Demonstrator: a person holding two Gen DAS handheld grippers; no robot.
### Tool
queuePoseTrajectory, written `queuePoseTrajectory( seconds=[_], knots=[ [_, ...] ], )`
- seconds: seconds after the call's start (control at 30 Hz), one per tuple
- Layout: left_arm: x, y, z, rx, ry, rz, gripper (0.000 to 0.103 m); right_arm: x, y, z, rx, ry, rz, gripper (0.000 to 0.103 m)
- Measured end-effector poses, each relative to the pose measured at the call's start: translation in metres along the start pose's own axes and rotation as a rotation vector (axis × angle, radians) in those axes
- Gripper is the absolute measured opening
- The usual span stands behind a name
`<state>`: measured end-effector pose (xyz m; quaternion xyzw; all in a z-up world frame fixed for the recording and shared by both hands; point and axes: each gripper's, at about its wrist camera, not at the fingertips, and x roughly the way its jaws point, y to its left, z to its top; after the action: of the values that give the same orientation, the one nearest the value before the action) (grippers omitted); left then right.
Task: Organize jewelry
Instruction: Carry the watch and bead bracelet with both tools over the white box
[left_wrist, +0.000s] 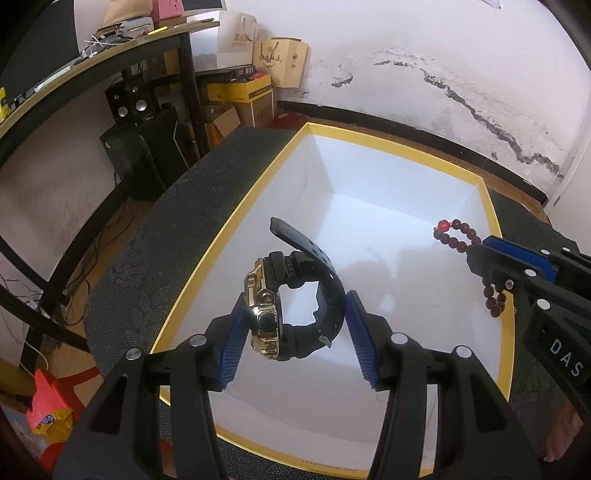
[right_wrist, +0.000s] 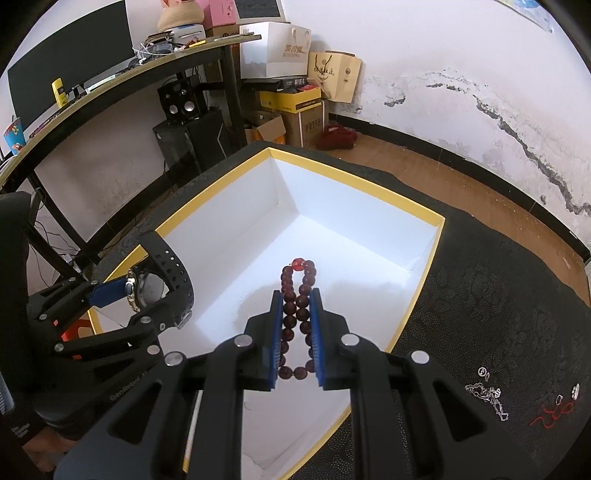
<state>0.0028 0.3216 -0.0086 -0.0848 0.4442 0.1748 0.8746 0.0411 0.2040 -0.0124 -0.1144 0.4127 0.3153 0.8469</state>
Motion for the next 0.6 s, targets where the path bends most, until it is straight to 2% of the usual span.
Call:
queuePoseTrajectory(
  seconds=[0.6],
  knots=[
    [0.0079,-0.0053,-0.0043,0.008,0.023,-0.002,0.053,0.0047,-0.0065,0.0059,0.002,0.009,-0.01,0.015]
  ],
)
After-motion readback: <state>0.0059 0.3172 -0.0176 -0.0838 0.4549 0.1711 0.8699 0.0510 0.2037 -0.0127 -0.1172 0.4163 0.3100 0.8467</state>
